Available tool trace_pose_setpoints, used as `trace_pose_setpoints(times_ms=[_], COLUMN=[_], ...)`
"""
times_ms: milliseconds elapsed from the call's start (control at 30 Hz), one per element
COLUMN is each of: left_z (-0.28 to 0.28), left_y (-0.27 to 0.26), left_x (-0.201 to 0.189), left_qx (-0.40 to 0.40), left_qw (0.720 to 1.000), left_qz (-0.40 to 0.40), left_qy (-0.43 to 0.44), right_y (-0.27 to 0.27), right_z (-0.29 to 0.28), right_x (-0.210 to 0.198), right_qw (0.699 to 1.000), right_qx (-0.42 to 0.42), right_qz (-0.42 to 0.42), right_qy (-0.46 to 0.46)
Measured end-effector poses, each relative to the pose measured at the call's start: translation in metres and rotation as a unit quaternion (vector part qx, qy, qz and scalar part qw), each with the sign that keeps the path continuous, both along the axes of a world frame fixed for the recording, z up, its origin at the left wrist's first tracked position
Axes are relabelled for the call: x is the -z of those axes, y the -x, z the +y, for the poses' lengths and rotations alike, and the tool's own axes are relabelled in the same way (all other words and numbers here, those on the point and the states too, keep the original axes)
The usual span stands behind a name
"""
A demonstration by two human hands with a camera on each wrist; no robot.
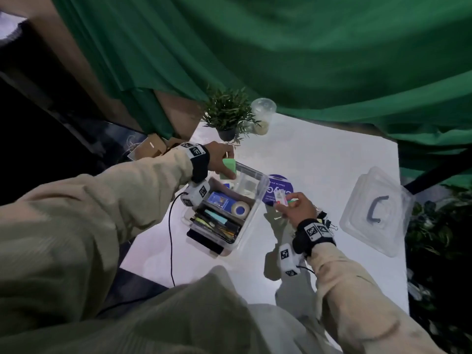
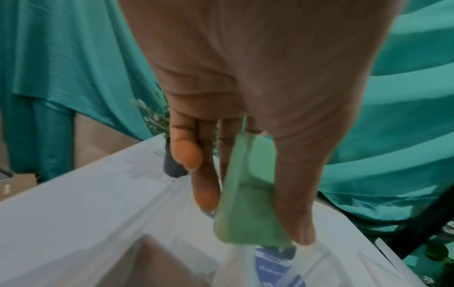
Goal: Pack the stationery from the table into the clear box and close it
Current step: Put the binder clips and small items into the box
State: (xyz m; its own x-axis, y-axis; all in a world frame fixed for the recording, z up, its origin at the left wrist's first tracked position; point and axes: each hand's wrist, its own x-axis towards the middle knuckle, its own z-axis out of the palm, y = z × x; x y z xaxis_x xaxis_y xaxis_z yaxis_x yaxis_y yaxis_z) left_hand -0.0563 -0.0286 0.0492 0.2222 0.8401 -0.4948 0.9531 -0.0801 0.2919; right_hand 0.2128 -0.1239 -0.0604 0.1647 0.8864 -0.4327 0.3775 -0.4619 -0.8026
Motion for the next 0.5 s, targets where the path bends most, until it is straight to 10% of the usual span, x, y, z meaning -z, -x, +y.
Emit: trace_pose_setpoints(times_ms=[233,500], left_z=[-0.023,-0.037], left_y=[0.039,0.044], left_x=[0.008,0.02], left_qx=[-0.006,0.023], left_qw=[0.999,0.998], left_qz=[-0.017,-0.03], left_qy=[0.044,0.05], right_y=[0.03,0.095], right_z=[0.011,0.02], right_x=[-0.028,-0.053], right_qw=[0.989,0.993], right_qx=[0.108,0.02], right_qz=[0.054,0.031], right_qy=[-0.082,-0.111])
